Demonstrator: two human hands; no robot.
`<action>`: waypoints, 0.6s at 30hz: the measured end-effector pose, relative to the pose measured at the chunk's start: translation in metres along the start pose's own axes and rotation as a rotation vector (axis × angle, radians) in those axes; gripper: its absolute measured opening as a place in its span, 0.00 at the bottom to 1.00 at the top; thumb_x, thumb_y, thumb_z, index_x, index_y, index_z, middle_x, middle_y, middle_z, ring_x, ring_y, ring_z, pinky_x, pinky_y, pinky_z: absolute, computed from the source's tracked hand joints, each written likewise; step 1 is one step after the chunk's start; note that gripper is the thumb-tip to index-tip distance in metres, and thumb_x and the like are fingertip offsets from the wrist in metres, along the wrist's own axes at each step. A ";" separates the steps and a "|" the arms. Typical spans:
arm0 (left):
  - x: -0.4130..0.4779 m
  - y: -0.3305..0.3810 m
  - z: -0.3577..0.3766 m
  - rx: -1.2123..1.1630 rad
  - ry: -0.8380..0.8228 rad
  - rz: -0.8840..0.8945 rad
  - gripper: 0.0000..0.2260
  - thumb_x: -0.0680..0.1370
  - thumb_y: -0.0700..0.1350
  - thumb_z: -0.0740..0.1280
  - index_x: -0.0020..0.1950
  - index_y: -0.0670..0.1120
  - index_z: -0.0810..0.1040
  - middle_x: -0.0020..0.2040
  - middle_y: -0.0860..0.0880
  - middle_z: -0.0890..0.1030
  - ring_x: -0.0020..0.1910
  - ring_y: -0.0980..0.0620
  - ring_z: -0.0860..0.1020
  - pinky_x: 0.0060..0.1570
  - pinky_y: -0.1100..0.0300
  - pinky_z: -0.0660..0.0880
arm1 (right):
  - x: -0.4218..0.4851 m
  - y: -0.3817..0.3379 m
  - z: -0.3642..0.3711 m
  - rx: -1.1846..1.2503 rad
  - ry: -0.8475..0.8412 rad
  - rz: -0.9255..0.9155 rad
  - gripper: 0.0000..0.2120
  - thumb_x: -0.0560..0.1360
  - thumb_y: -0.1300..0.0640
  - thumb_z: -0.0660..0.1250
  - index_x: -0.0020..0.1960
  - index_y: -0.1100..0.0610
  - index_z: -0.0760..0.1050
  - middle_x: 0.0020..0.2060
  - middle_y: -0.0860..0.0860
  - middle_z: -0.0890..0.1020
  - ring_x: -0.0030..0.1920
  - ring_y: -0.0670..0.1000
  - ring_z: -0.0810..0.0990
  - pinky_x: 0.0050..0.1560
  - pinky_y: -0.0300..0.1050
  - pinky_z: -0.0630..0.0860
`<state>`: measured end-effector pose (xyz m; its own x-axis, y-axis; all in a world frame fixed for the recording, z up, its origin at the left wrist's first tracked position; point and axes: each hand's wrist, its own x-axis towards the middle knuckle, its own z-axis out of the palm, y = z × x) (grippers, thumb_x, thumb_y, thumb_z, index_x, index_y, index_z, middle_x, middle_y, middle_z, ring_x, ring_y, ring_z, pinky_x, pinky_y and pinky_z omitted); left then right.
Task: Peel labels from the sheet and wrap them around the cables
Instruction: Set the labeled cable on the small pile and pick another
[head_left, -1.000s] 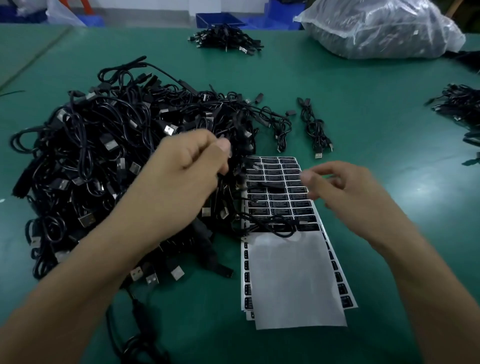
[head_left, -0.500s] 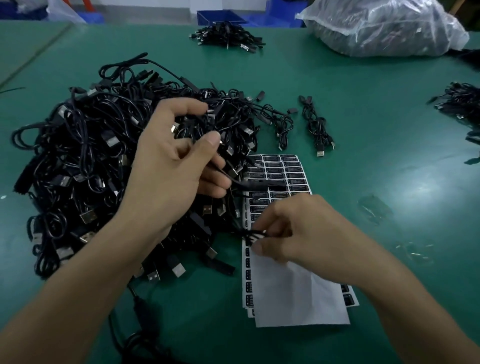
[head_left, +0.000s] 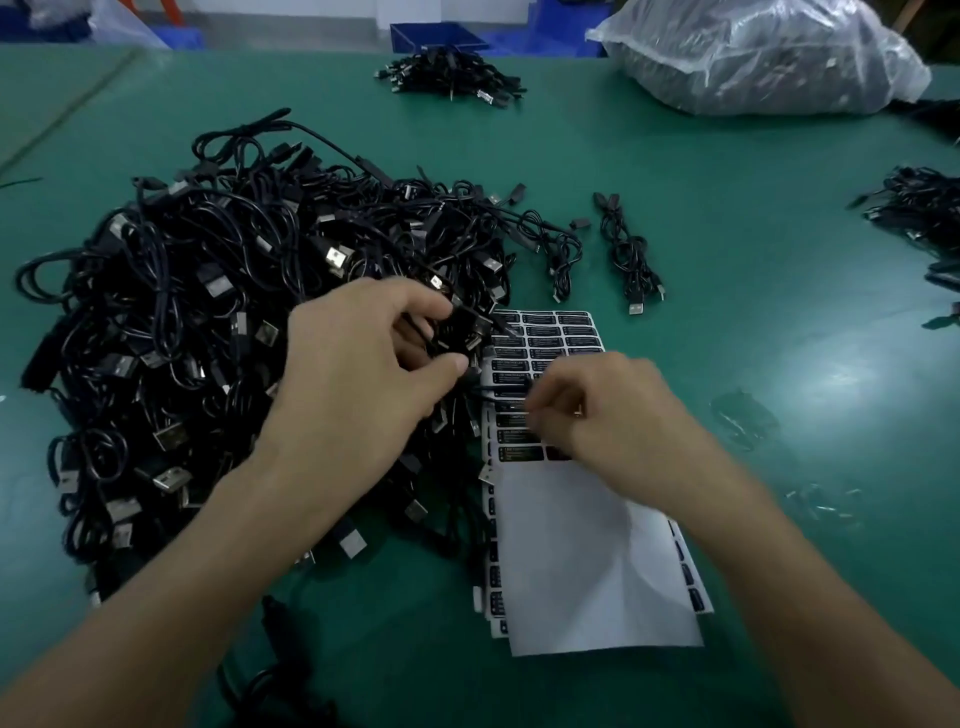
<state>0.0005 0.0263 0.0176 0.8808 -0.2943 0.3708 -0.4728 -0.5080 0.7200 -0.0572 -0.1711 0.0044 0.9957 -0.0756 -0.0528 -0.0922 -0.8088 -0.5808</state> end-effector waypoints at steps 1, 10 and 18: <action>-0.001 0.001 0.001 0.122 0.006 0.046 0.10 0.72 0.46 0.78 0.53 0.52 0.83 0.40 0.57 0.75 0.33 0.58 0.77 0.33 0.68 0.75 | 0.005 0.008 -0.003 -0.076 0.057 0.046 0.07 0.76 0.56 0.72 0.54 0.47 0.81 0.47 0.46 0.81 0.47 0.45 0.79 0.46 0.36 0.74; -0.010 0.008 0.000 0.630 -0.056 0.174 0.14 0.72 0.60 0.74 0.47 0.50 0.82 0.43 0.53 0.60 0.38 0.54 0.64 0.28 0.61 0.62 | 0.007 0.011 0.000 -0.184 0.096 0.091 0.05 0.79 0.57 0.66 0.47 0.51 0.80 0.43 0.50 0.80 0.46 0.55 0.80 0.49 0.54 0.79; -0.008 0.011 0.000 0.519 -0.016 0.162 0.11 0.77 0.59 0.67 0.43 0.52 0.80 0.41 0.56 0.61 0.35 0.58 0.65 0.27 0.62 0.63 | -0.025 -0.024 0.016 -0.088 0.042 0.011 0.12 0.72 0.48 0.70 0.35 0.54 0.76 0.31 0.52 0.77 0.34 0.54 0.76 0.36 0.45 0.74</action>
<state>-0.0122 0.0228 0.0222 0.7970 -0.4123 0.4413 -0.5557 -0.7869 0.2684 -0.0795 -0.1405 0.0072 0.9939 -0.1077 -0.0240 -0.1049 -0.8560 -0.5063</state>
